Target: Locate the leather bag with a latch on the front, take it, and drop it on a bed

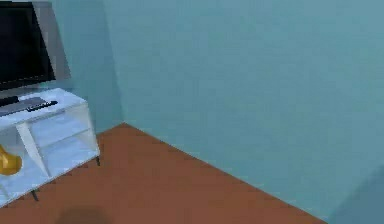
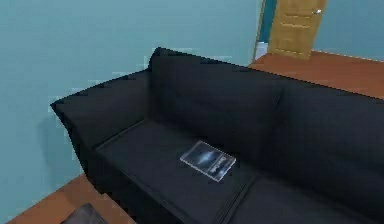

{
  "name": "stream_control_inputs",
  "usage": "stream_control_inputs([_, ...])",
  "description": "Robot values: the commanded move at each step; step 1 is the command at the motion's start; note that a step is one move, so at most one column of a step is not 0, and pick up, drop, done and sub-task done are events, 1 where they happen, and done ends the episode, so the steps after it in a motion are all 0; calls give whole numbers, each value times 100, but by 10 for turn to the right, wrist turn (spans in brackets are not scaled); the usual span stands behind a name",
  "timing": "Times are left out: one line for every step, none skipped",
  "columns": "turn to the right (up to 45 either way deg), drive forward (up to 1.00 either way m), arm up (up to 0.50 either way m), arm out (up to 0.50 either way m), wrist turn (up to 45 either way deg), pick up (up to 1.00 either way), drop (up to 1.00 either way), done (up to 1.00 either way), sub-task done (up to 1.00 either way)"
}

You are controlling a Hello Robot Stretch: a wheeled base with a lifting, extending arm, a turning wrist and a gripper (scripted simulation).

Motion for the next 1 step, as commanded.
stream_control_inputs([-450,0,0,0,0,0,0,0,0])
